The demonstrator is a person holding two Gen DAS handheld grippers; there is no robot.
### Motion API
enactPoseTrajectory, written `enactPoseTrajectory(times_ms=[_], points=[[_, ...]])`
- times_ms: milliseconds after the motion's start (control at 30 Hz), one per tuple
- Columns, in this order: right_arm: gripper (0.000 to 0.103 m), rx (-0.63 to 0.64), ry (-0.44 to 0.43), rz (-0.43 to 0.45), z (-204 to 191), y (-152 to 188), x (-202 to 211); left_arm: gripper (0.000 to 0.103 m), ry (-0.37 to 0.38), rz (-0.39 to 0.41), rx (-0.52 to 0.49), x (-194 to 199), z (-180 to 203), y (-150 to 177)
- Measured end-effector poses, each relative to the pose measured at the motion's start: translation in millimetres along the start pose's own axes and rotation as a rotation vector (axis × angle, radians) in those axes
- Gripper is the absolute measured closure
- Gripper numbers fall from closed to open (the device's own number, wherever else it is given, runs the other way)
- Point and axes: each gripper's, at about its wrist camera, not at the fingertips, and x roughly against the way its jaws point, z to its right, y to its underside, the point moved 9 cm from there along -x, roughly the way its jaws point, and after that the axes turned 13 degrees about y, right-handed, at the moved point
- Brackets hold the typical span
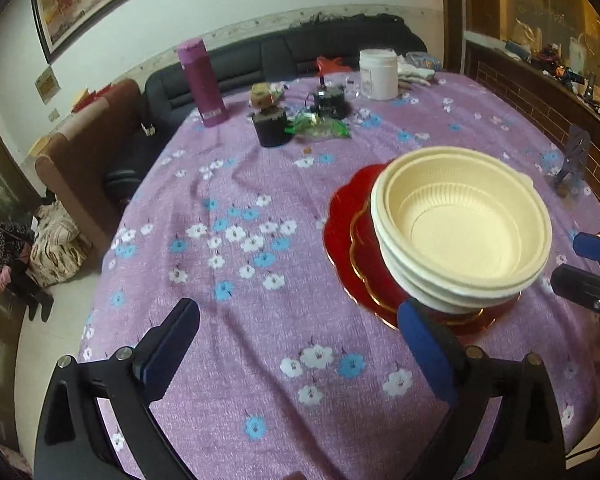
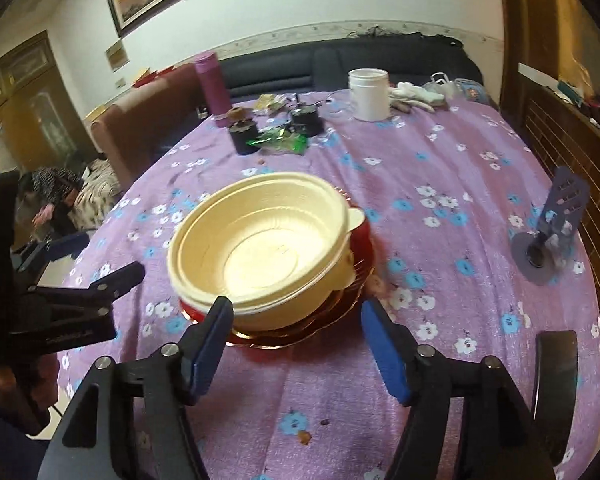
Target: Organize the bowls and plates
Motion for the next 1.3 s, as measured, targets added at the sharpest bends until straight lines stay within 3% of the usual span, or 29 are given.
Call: enactPoseTrajectory(times_ms=[100, 167, 300, 600, 767, 833, 900, 967, 1133, 1300], points=[[0.031, 0.004, -0.006, -0.018, -1.5, 3.3, -2.5, 0.004, -0.008, -0.004, -0.011, 0.4, 3.0, 2.0], [0.023, 0.012, -0.002, -0.015, -1.5, 3.3, -1.6, 0.004, -0.002, 0.001, -0.026, 2.5, 8.0, 1.7], [0.016, 0.022, -0.014, -0.010, -5.2, 4.0, 2.2, 0.004, 0.006, 0.000, -0.037, 3.8, 13.1, -0.1], [0.009, 0.004, 0.045, -0.037, 7.8, 4.0, -4.6, 0.004, 0.026, 0.040, -0.037, 14.7, 15.0, -10.7], [0.001, -0.048, 0.171, -0.029, 46.7, 11.7, -25.8, 0.004, 0.043, 0.065, -0.052, 22.3, 20.1, -18.1], [0.001, -0.072, 0.229, -0.067, 66.0, 23.7, -42.5, 0.004, 0.040, 0.071, -0.065, 24.5, 22.1, -20.4], [0.001, -0.119, 0.218, -0.130, 76.1, 36.0, -57.8, 0.004, 0.048, 0.073, -0.082, 25.4, 25.1, -21.4], [0.001, -0.127, 0.219, -0.124, 78.8, 36.7, -61.1, 0.003, 0.066, 0.074, -0.083, 25.6, 28.3, -22.5], [0.001, -0.071, 0.232, -0.109, 76.3, 34.0, -71.7, 0.003, -0.020, 0.061, -0.135, 23.2, 33.4, -24.4], [0.001, -0.010, 0.224, -0.103, 68.9, 38.0, -82.3, 0.003, -0.034, 0.022, -0.153, 17.0, 39.3, -22.1]])
